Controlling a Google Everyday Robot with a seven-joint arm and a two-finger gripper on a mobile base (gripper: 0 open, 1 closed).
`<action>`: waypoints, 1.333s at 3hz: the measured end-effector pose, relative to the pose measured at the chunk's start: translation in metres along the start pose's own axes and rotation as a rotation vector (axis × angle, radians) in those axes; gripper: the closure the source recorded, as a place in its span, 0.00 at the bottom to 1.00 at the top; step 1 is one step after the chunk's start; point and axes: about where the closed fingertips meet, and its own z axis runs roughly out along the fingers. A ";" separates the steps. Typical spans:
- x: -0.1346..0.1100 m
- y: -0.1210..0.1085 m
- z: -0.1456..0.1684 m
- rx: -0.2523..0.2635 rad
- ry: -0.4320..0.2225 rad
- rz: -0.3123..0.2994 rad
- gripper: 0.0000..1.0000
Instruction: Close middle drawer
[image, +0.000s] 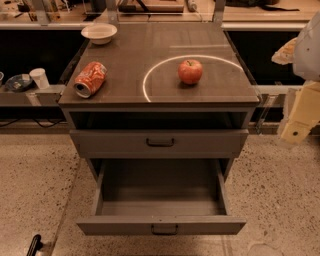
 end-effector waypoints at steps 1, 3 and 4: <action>0.000 0.000 0.000 0.000 0.000 0.000 0.00; 0.019 0.029 0.066 -0.034 0.056 -0.043 0.00; 0.038 0.068 0.129 -0.096 0.094 -0.077 0.00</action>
Offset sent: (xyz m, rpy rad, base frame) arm -0.0039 -0.0014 -0.0820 -0.0541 0.0737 0.0309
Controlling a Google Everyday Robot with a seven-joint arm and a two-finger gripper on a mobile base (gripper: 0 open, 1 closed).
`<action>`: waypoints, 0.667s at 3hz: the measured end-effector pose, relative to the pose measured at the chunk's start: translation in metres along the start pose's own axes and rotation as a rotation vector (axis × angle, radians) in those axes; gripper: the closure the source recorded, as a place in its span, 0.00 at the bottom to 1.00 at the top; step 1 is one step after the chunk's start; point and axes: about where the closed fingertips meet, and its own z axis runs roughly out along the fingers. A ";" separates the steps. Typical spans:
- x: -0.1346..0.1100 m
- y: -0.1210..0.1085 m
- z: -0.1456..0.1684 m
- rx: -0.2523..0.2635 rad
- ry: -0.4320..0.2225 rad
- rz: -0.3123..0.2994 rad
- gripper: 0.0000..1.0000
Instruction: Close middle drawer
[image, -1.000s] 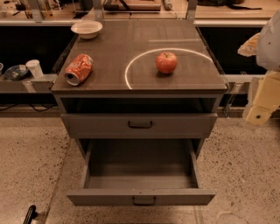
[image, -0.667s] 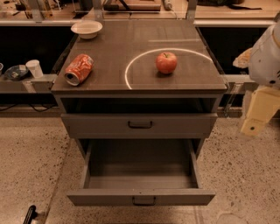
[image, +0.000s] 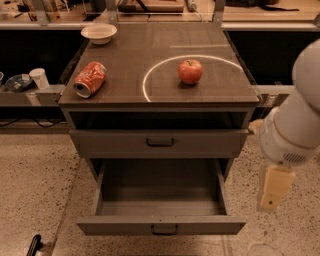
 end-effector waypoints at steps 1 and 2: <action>-0.001 0.039 0.066 -0.076 0.015 -0.052 0.00; 0.000 0.063 0.106 -0.103 -0.021 -0.078 0.00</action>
Offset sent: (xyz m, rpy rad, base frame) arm -0.0592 0.0280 -0.1667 0.0784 0.1123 0.1342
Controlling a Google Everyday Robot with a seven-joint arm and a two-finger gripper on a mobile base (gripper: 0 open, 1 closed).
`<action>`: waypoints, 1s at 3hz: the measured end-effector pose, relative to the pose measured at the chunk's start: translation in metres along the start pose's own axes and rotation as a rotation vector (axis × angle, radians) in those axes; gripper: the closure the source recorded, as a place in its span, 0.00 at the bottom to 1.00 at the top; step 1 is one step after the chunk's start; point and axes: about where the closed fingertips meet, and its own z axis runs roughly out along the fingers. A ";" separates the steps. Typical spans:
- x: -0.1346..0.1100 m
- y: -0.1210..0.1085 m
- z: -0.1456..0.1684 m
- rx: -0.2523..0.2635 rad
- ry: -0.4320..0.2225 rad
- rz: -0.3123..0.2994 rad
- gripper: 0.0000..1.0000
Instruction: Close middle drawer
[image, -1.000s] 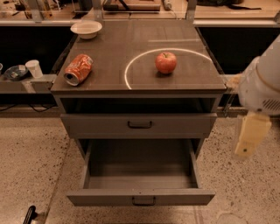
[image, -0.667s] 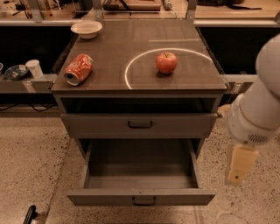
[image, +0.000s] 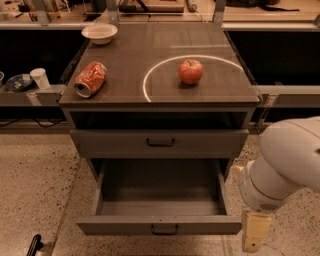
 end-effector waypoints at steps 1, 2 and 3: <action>0.000 0.003 0.007 0.001 -0.006 -0.005 0.00; -0.008 -0.001 0.016 -0.020 -0.052 -0.048 0.00; -0.014 -0.011 0.057 -0.051 -0.101 -0.052 0.07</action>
Offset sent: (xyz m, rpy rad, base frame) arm 0.0130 0.0239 -0.0300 0.1261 0.0349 0.1349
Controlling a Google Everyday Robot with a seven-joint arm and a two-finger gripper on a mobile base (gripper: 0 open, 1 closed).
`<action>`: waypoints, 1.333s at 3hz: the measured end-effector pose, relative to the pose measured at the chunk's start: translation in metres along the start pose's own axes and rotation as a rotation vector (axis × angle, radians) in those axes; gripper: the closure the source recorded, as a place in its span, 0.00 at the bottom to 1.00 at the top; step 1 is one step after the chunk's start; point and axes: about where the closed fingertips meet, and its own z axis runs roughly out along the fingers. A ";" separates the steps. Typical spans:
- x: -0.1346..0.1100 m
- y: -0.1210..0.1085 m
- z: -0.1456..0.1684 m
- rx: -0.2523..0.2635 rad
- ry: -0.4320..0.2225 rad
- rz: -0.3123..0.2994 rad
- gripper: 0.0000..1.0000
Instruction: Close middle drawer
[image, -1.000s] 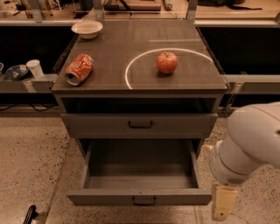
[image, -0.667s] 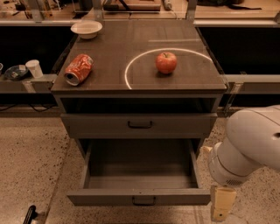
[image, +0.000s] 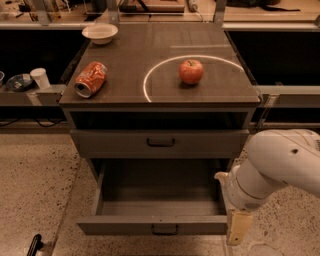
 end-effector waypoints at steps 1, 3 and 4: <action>0.004 -0.007 0.036 -0.005 -0.029 0.019 0.26; 0.008 -0.008 0.099 -0.036 -0.047 0.056 0.71; 0.001 -0.004 0.150 -0.058 -0.049 0.068 0.89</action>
Offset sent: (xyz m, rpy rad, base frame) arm 0.0143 0.0088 -0.1085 0.0564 0.0432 -0.0613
